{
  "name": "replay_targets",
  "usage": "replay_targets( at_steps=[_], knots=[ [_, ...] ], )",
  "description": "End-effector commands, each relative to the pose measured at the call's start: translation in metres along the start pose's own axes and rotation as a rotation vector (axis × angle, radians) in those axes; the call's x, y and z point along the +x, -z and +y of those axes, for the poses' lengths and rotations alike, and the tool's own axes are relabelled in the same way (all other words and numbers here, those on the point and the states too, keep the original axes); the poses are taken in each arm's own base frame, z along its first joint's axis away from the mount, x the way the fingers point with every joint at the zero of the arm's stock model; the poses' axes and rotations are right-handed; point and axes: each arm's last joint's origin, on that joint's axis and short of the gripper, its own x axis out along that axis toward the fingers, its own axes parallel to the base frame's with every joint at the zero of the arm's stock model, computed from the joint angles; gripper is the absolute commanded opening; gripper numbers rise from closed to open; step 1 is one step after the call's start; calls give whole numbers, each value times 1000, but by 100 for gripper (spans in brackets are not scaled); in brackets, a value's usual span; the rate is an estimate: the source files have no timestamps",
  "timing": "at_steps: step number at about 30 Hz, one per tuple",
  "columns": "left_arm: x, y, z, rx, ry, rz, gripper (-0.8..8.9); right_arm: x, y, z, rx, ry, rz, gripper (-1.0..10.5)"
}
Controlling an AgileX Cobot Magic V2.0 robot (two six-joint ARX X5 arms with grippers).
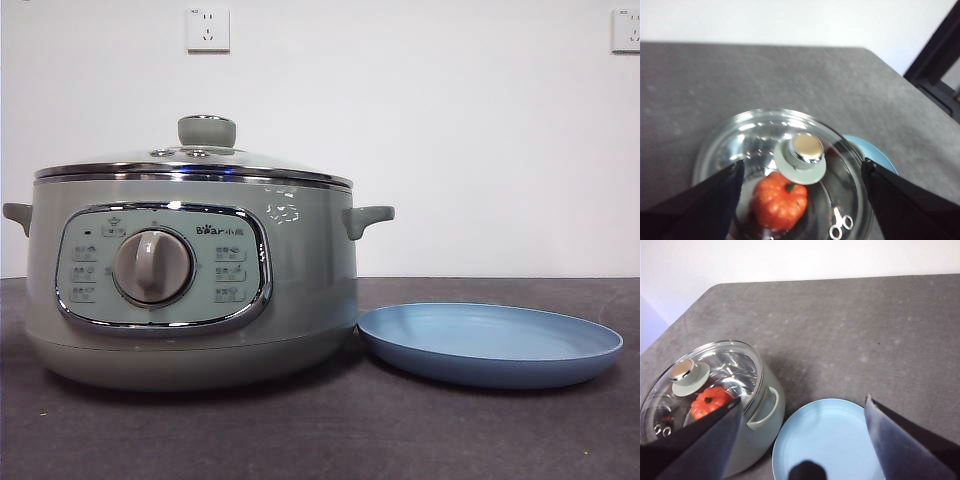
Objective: Take the pumpkin out from the steamer,put the pumpkin in the blue plate,close the lid
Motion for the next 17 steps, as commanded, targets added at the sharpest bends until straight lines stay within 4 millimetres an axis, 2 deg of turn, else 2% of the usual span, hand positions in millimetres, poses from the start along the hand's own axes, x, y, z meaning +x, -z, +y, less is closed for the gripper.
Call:
replay_targets(
  at_steps=[1, 4, 10, 17],
  knots=[
    [9, -6, -4, 10, 33, 13, 390, 0, -1, 1, 4, -4, -4, 410],
    [23, -13, -7, 24, 55, 46, 391, 0, 0, 0, 5, -4, -3, 410],
    [57, -25, -15, 108, -8, 118, 390, 0, 0, 0, 8, -3, 6, 409],
    [102, -19, -19, 170, -47, 219, 377, 0, 4, 0, 20, 1, 38, 409]
  ],
)
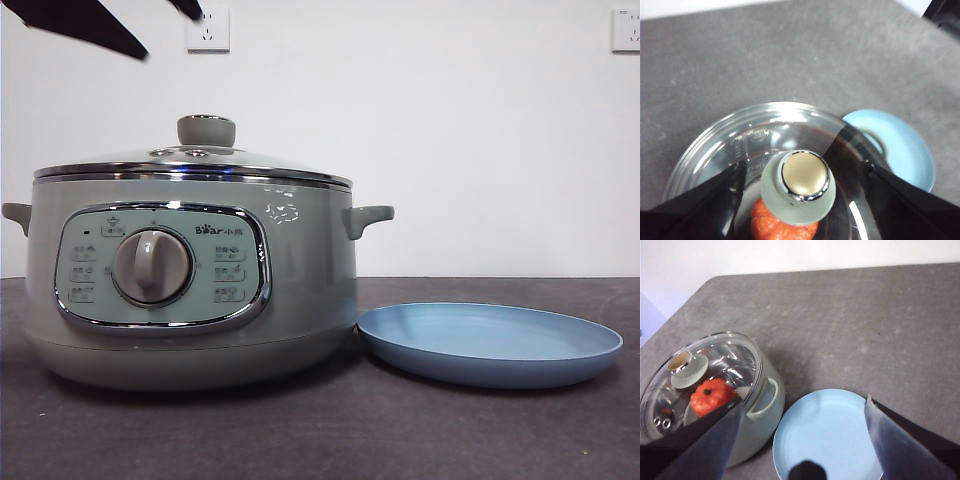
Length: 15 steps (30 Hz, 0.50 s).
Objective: Take the pumpkin out from the steamer,put the pumpkin in the blue plate,close the lid
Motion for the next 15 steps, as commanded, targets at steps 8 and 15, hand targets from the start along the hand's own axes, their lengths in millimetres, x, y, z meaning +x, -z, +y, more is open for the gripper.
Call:
replay_targets(
  at_steps=[8, 15],
  knots=[
    [59, 16, -4, 69, -27, 160, 377, 5, 0, -2, 13, 0, 21, 409],
    [73, 22, -10, 98, -19, 199, 376, 6, 0, -2, 15, 1, 26, 409]
  ],
)
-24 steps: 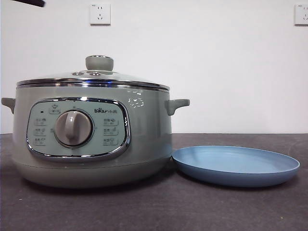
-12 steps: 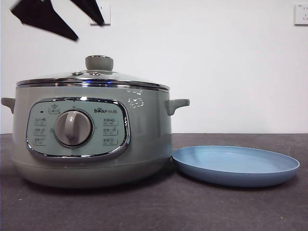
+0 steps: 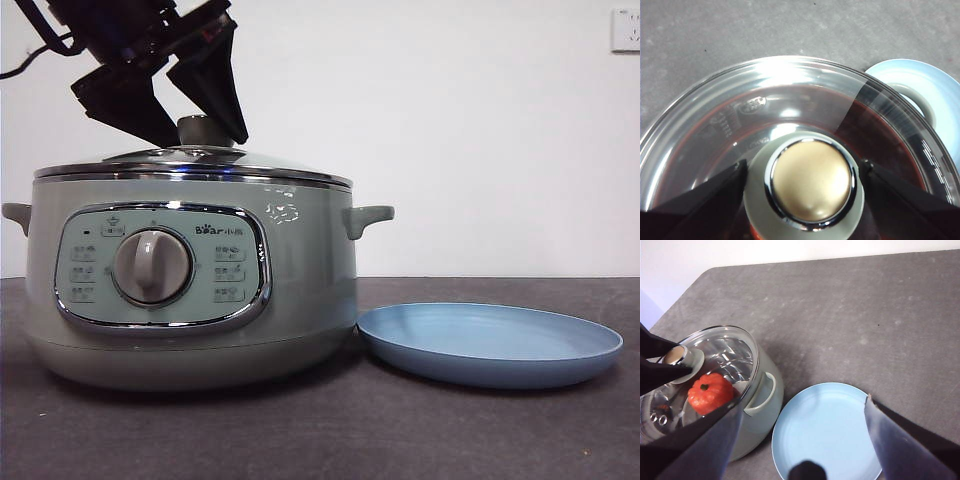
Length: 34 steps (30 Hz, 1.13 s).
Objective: Take the pumpkin out from the steamer,put the pumpkin in the blue plate,close the lid
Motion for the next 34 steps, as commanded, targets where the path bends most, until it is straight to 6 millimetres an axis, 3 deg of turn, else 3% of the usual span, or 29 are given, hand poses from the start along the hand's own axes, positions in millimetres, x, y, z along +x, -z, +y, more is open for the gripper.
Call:
replay_targets(
  at_steps=[1, 3, 7, 8, 18, 23, 27, 34],
  knots=[
    [5, 2, -4, 19, 24, 14, 371, 0, 0, 0, 5, -1, -1, 409],
    [5, 1, -6, 23, 27, 7, 333, 0, 0, 0, 5, -1, -1, 409],
    [5, 1, -6, 24, 27, 3, 7, 0, 0, 0, 5, -1, -1, 410],
    [5, 1, -6, 24, 26, 3, -18, 0, 0, 0, 5, -1, -1, 409],
    [-9, -6, -7, 30, 3, -47, -8, 1, -1, 0, 7, 0, 2, 409],
    [-45, -16, -10, 42, -31, -152, -8, 5, -1, 0, 7, -14, 12, 409],
    [-83, -20, -13, 43, -116, -264, -8, 15, -2, 6, -10, -124, 34, 409],
    [-155, -7, -18, 32, -277, -425, -8, 53, -4, 30, -91, -276, 96, 410]
  ],
)
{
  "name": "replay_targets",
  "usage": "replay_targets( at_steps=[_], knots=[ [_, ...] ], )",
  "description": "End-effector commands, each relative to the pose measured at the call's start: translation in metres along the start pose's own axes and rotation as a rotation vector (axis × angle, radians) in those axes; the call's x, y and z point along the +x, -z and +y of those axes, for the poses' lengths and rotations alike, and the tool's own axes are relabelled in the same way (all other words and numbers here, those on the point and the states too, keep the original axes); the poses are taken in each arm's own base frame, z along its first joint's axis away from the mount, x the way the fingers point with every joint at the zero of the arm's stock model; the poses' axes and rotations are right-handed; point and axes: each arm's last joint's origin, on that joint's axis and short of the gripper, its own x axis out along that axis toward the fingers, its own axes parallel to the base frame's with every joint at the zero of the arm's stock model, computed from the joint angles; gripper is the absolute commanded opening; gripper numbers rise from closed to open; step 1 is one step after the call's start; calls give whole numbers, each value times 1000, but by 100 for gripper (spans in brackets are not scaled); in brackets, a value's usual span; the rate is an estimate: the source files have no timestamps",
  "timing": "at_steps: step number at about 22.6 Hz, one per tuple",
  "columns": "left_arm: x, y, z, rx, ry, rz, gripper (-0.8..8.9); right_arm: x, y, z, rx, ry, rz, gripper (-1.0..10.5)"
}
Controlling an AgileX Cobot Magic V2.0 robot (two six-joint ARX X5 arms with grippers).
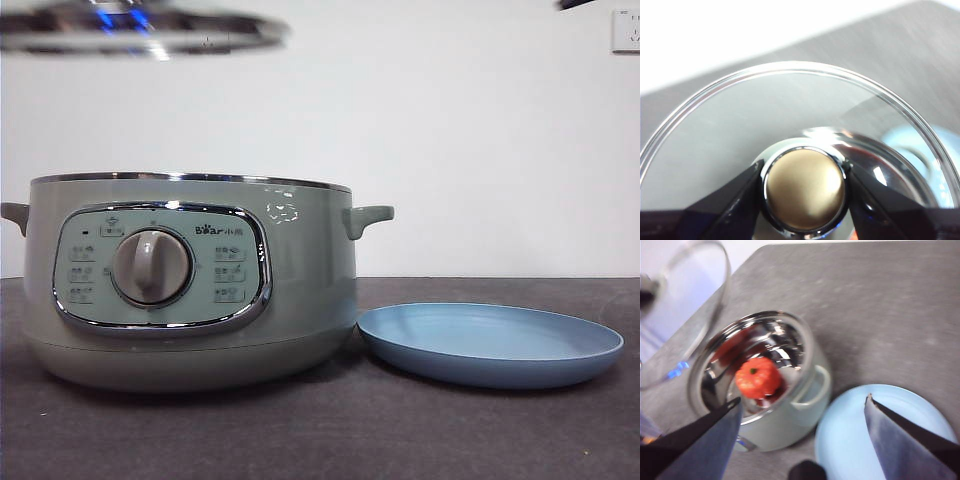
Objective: Take the pumpkin out from the steamer,put the pumpkin in the blue plate,close the lid
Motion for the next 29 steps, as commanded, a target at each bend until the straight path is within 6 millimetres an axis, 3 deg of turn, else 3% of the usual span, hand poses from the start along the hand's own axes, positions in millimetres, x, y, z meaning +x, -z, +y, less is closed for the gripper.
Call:
replay_targets(
  at_steps=[1, 10, 13, 17, 20, 24, 29],
  knots=[
    [-34, -10, 6, 4, -64, -111, -8, 22, -3, 9, -33, -70, 44, 411],
    [-104, 3, 17, -21, -226, -196, -8, 101, -23, 43, -153, -190, 203, 520],
    [-131, 11, 22, -30, -298, -196, -8, 140, -37, 63, -234, -170, 287, 546],
    [-150, 19, 25, -28, -363, -161, -8, 189, -53, 89, -325, -159, 388, 600],
    [-152, 22, 26, -18, -380, -118, -8, 224, -49, 103, -387, -142, 452, 599],
    [-152, 24, 26, -14, -398, -100, -8, 260, -28, 116, -463, -118, 493, 597],
    [-152, 25, 26, -10, -398, -87, -8, 292, 0, 111, -475, -110, 583, 597]
  ],
)
